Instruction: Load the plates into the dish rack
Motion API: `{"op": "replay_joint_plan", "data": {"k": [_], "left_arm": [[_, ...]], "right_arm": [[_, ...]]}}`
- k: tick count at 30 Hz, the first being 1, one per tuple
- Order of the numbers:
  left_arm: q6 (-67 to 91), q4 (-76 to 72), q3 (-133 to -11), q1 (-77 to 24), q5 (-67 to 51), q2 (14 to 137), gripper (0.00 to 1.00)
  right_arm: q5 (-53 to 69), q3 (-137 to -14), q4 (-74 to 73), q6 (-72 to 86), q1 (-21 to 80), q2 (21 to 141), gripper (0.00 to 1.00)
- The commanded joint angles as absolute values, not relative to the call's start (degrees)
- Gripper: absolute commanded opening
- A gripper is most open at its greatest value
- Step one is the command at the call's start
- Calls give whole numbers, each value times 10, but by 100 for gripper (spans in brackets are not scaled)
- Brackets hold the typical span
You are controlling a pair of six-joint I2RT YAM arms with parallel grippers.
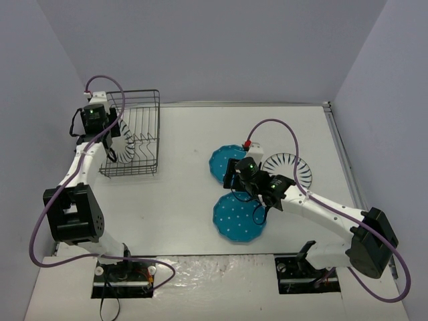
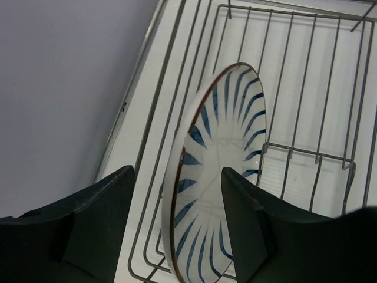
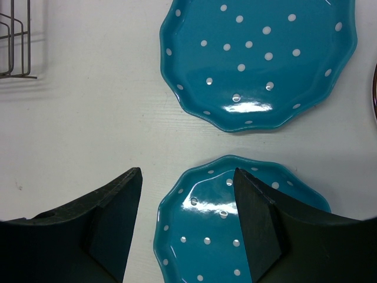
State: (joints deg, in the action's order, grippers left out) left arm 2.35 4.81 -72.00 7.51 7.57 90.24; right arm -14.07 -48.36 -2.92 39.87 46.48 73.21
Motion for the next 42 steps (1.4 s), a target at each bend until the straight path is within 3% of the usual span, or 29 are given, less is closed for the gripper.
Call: {"op": "replay_joint_plan", "data": {"k": [1, 9, 17, 22, 28, 34, 42], "left_arm": [[29, 83, -795, 75, 184, 876, 57], [33, 147, -859, 74, 286, 826, 62], [82, 257, -924, 11, 240, 772, 66], [170, 304, -927, -41, 100, 736, 66], [264, 260, -841, -77, -49, 677, 66], [299, 191, -747, -171, -68, 651, 66], [316, 138, -725, -269, -59, 706, 66]], "right_arm": [[-145, -486, -5, 403, 462, 713, 60], [-157, -487, -6, 408, 461, 707, 60], [-212, -512, -43, 424, 428, 706, 62], [-205, -516, -83, 427, 338, 691, 63], [-173, -513, -143, 412, 169, 651, 63], [-149, -500, -197, 404, 53, 611, 63], [-137, -462, -214, 416, 4, 620, 63]]}}
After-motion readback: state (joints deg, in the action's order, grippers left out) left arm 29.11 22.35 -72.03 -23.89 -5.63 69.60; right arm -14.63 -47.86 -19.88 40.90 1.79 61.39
